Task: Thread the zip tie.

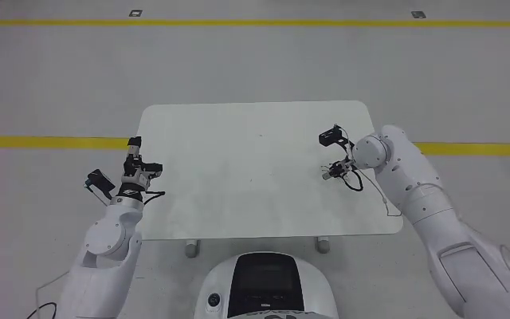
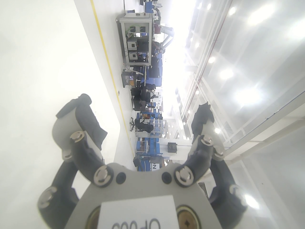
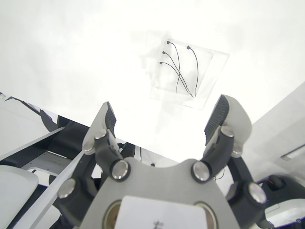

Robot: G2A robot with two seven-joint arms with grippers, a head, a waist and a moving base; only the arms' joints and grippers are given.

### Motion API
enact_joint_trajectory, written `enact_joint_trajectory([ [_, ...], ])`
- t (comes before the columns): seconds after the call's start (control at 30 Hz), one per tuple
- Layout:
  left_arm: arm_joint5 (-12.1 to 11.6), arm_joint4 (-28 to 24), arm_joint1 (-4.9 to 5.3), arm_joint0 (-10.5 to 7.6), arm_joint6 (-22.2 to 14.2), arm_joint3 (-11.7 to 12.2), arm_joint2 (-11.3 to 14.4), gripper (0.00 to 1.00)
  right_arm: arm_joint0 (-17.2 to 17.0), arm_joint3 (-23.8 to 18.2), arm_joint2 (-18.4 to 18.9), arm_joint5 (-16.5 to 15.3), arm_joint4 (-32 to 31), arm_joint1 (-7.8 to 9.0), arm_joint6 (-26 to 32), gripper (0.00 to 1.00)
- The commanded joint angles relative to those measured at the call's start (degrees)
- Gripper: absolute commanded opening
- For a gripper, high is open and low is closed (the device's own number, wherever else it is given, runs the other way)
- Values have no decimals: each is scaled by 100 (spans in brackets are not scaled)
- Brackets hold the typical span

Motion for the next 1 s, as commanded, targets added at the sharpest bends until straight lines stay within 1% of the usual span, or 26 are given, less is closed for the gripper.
enact_joint_trajectory([
  [0.0, 0, 0, 0, 0, 0, 0, 0, 100, -64, -51, 34, -38, -118, 23, -210, 100],
  [0.1, 0, 0, 0, 0, 0, 0, 0, 100, -146, -165, 103, -55, -225, 64, -253, 100],
  [0.13, 0, 0, 0, 0, 0, 0, 0, 100, -166, -207, 126, -59, -265, 77, -262, 87],
  [0.17, 0, 0, 0, 0, 0, 0, 0, 100, -191, -245, 150, -59, -292, 90, -266, 62],
  [0.2, 0, 0, 0, 0, 0, 0, 0, 100, -212, -282, 181, -56, -307, 103, -264, 46],
  [0.23, 0, 0, 0, 0, 0, 0, 0, 100, -241, -336, 227, -53, -320, 120, -263, 36],
  [0.3, 0, 0, 0, 0, 0, 0, 0, 100, -289, -417, 293, -51, -335, 146, -257, 27],
  [0.33, 0, 0, 0, 0, 0, 0, 0, 100, -320, -470, 333, -51, -341, 162, -246, 20],
  [0.37, 0, 0, 0, 0, 0, 0, 0, 100, -342, -509, 359, -49, -349, 173, -242, 17],
  [0.5, 0, 0, 0, 0, 0, 0, 0, 100, -426, -613, 440, -39, -363, 204, -265, 13],
  [0.53, 0, 0, 0, 0, 0, 0, 0, 100, -437, -617, 450, -46, -354, 207, -278, 4],
  [0.57, 0, 0, 0, 0, 0, 0, 0, 100, -447, -615, 454, -58, -350, 208, -303, 0],
  [0.77, 0, 0, 0, 0, 0, 0, 0, 100, -418, -495, 375, -87, -387, 181, -451, 0],
  [0.97, 0, 0, 0, 0, 0, 0, 0, 100, -301, -158, 240, -192, -359, 119, -696, 0],
])
